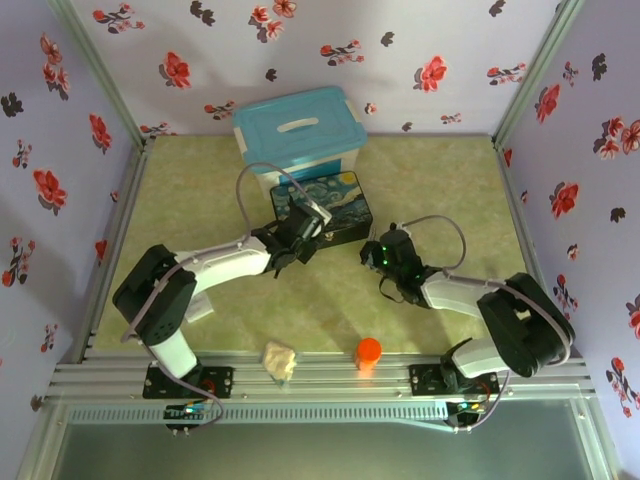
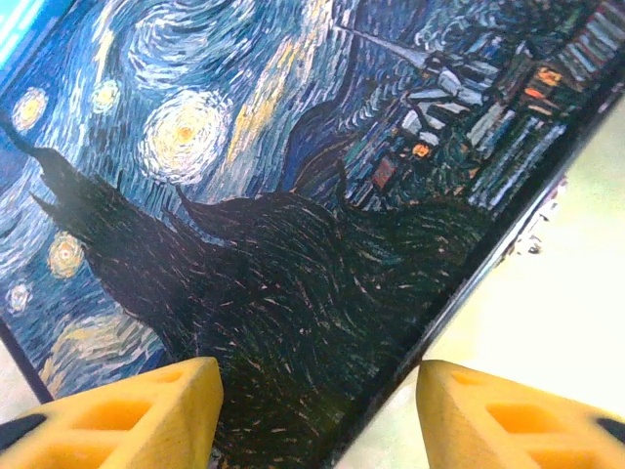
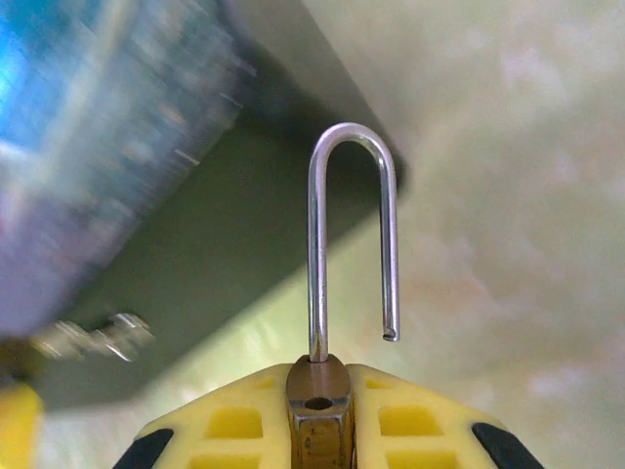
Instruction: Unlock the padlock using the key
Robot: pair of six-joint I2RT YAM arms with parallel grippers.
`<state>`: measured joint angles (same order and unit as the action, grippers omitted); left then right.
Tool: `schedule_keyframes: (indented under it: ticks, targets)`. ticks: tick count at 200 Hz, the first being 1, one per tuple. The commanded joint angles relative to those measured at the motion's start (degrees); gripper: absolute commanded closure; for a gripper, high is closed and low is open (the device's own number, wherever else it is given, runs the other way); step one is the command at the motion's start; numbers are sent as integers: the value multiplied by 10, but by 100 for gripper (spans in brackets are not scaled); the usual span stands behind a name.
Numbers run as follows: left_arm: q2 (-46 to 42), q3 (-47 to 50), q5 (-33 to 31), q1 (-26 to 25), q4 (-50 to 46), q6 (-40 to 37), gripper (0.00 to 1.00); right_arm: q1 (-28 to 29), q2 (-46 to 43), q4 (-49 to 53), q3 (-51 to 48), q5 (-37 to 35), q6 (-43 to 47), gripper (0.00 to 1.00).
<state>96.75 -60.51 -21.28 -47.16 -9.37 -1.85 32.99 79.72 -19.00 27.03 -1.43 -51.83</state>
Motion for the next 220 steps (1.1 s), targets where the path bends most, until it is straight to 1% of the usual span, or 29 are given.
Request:
schedule_keyframes:
  ticks: [1, 19, 34, 43, 62, 65, 77, 91, 95, 104, 113, 124, 137, 160, 190, 208, 213, 220]
  targets:
    - [-14, 4, -14, 29, -79, -15, 44, -19, -42, 151, 7, 82, 66, 100]
    - [-35, 10, -14, 34, -65, -6, 42, -34, -55, 246, 31, 68, 105, 100]
    - [-54, 16, 4, 35, -45, 5, 39, -67, -44, 299, 43, 103, 121, 100]
    - [-62, 16, 14, 35, -38, 14, 39, -77, -37, 327, 52, 108, 135, 100]
    - [-81, 15, 33, 39, -26, 33, 37, -79, -25, 423, 87, 73, 179, 100]
    - [-84, 14, 36, 40, -26, 51, 36, -79, -22, 440, 94, 65, 183, 100]
    - [-97, 13, 50, 47, -23, 78, 33, -80, -13, 483, 113, 36, 203, 99]
    - [-118, 21, 72, 58, -15, 108, 32, -86, 12, 511, 126, 44, 225, 92]
    - [-124, 24, 77, 62, -13, 116, 31, -86, 21, 519, 131, 42, 228, 90]
    - [-138, 32, 88, 69, -10, 131, 30, -86, 35, 531, 138, 33, 232, 88]
    - [-153, 39, 94, 74, -8, 142, 30, -86, 39, 536, 141, 22, 234, 86]
    - [-172, 48, 97, 81, -9, 151, 29, -86, 36, 542, 144, 5, 236, 79]
    - [-192, 62, 103, 90, -7, 158, 28, -86, 38, 546, 152, -6, 245, 75]
    - [-215, 80, 109, 107, -8, 171, 28, -83, 57, 565, 179, -10, 258, 60]
    - [-245, 100, 112, 128, -14, 185, 27, -79, 46, 591, 206, -37, 262, 56]
    - [-275, 111, 111, 149, -17, 199, 26, -79, 25, 599, 222, -41, 269, 48]
    - [-285, 116, 105, 158, -17, 207, 22, -79, 18, 598, 228, -42, 270, 41]
    - [-301, 127, 91, 172, -13, 218, 17, -81, 8, 595, 233, -50, 272, 36]
